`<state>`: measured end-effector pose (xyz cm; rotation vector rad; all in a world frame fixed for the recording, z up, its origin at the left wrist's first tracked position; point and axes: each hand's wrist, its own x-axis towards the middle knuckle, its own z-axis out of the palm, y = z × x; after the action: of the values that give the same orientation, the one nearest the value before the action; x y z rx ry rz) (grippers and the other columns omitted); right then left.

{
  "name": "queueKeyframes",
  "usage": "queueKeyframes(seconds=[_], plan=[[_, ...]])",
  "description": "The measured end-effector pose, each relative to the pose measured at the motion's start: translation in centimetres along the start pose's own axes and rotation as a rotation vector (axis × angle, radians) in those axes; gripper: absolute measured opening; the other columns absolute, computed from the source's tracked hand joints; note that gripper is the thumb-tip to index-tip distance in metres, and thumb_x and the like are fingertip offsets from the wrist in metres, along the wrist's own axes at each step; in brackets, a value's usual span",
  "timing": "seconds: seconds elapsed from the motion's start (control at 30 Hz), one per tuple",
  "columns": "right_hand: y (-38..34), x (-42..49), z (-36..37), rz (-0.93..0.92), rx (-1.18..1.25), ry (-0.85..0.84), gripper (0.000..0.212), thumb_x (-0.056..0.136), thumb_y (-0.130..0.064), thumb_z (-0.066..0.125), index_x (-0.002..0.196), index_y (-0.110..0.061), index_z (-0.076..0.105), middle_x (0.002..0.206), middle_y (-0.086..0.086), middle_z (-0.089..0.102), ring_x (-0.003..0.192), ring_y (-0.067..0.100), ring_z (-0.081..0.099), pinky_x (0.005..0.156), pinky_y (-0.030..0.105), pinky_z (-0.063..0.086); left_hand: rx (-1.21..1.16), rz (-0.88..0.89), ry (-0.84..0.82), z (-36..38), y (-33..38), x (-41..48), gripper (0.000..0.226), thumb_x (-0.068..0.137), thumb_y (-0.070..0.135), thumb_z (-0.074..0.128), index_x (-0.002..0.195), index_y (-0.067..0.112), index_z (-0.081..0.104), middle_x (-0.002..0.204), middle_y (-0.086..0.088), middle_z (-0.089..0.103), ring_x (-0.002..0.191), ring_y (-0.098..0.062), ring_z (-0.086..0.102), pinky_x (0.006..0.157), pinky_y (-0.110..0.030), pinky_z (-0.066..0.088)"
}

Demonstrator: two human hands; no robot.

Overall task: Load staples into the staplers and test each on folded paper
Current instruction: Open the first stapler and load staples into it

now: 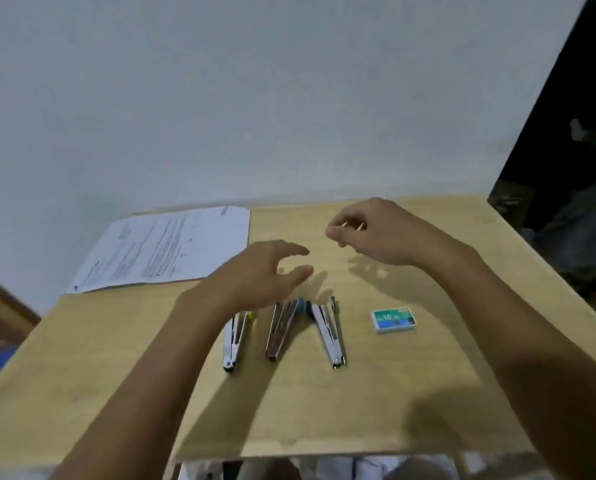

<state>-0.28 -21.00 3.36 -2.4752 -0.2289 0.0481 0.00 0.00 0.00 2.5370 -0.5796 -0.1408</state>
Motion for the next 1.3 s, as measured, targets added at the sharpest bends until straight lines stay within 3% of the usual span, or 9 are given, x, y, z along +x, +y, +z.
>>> queueKeyframes(seconds=[0.4, 0.53, 0.6, 0.67, 0.8, 0.9, 1.03, 1.13, 1.3], plan=[[-2.5, -6.8, 8.7, 0.323, -0.292, 0.096, 0.02, 0.092, -0.025, 0.055, 0.106, -0.013, 0.063, 0.104, 0.005, 0.065, 0.097, 0.029, 0.062, 0.076, 0.034, 0.044, 0.102, -0.028, 0.036, 5.5, -2.5, -6.2, 0.037, 0.102, 0.032, 0.046, 0.135, 0.02, 0.055, 0.157, 0.001, 0.037, 0.147, -0.01, 0.027, 0.121, -0.044, 0.004], [-2.5, -6.9, 9.7, 0.397, -0.212, 0.135, 0.031, 0.091, -0.016, 0.055, 0.065, -0.013, 0.039, 0.072, 0.005, 0.047, 0.074, 0.032, 0.05, 0.062, 0.031, 0.036, -0.162, 0.007, 0.324, 6.5, -0.3, -7.3, 0.033, 0.099, 0.024, 0.055, 0.13, 0.017, 0.063, 0.142, 0.001, 0.057, 0.134, -0.01, 0.047, 0.116, -0.022, 0.025], [-2.5, -7.1, 10.0, 0.389, -0.155, 0.171, 0.034, 0.089, -0.015, 0.056, 0.062, -0.013, 0.034, 0.065, 0.004, 0.041, 0.07, 0.032, 0.045, 0.054, 0.031, 0.031, -0.404, -0.054, 0.459, 7.0, 1.7, -8.5, 0.03, 0.098, 0.022, 0.057, 0.126, 0.016, 0.066, 0.128, 0.004, 0.064, 0.114, -0.001, 0.057, 0.094, 0.001, 0.031], [-2.2, -7.4, 10.3, 0.353, -0.074, 0.228, 0.035, 0.086, -0.015, 0.056, 0.059, -0.012, 0.034, 0.06, 0.004, 0.041, 0.063, 0.031, 0.041, 0.046, 0.032, 0.025, -0.619, -0.178, 0.529, 7.8, 3.6, -9.5, 0.031, 0.098, 0.025, 0.057, 0.128, 0.019, 0.063, 0.123, 0.005, 0.064, 0.098, 0.009, 0.058, 0.078, 0.004, 0.036], [-2.4, -9.1, 10.7, 0.21, 0.213, 0.403, 0.025, 0.088, -0.02, 0.055, 0.066, -0.012, 0.061, 0.06, 0.001, 0.062, 0.059, 0.025, 0.055, 0.054, 0.035, 0.045, -0.807, -0.272, 0.498, 7.7, 5.5, -10.5, 0.036, 0.096, 0.037, 0.06, 0.127, 0.02, 0.062, 0.11, 0.005, 0.066, 0.083, 0.004, 0.062, 0.067, -0.001, 0.045], [-3.1, -10.6, 11.3, 0.062, 0.259, 0.557, 0.016, 0.089, -0.024, 0.058, 0.087, -0.015, 0.071, 0.075, 0.0, 0.07, 0.072, 0.022, 0.063, 0.066, 0.039, 0.054, -0.871, -0.218, 0.475, 6.0, 5.9, -10.9, 0.014, 0.092, 0.035, 0.067, 0.096, 0.024, 0.075, 0.077, 0.003, 0.073, 0.066, -0.009, 0.067, 0.072, -0.033, 0.061], [-4.4, -12.7, 11.2, -0.013, 0.326, 0.713, 0.015, 0.09, -0.019, 0.066, 0.104, -0.017, 0.072, 0.087, -0.005, 0.069, 0.079, 0.007, 0.062, 0.074, 0.029, 0.053, -0.8, -0.128, 0.441, 3.7, 5.7, -11.8, 0.016, 0.093, 0.025, 0.066, 0.081, 0.021, 0.076, 0.06, -0.003, 0.067, 0.057, -0.012, 0.062, 0.058, -0.028, 0.053], [-4.5, -13.4, 10.8, -0.006, 0.556, 0.577, 0.017, 0.095, -0.027, 0.06, 0.107, -0.025, 0.071, 0.092, -0.007, 0.074, 0.084, 0.011, 0.07, 0.08, 0.037, 0.057, -0.771, -0.044, 0.37, 2.6, 5.5, -12.4, 0.016, 0.096, 0.021, 0.061, 0.09, 0.023, 0.076, 0.08, -0.01, 0.075, 0.074, -0.026, 0.071, 0.072, -0.027, 0.06], [-4.9, -14.2, 11.0, -0.063, 0.595, 0.411, 0.026, 0.101, -0.034, 0.049, 0.096, -0.022, 0.071, 0.072, -0.003, 0.07, 0.067, 0.018, 0.064, 0.065, 0.04, 0.051, -0.818, -0.033, 0.322, 2.2, 5.2, -12.7, 0.015, 0.095, 0.023, 0.063, 0.097, 0.019, 0.077, 0.079, -0.007, 0.074, 0.071, -0.008, 0.068, 0.074, -0.028, 0.06]])
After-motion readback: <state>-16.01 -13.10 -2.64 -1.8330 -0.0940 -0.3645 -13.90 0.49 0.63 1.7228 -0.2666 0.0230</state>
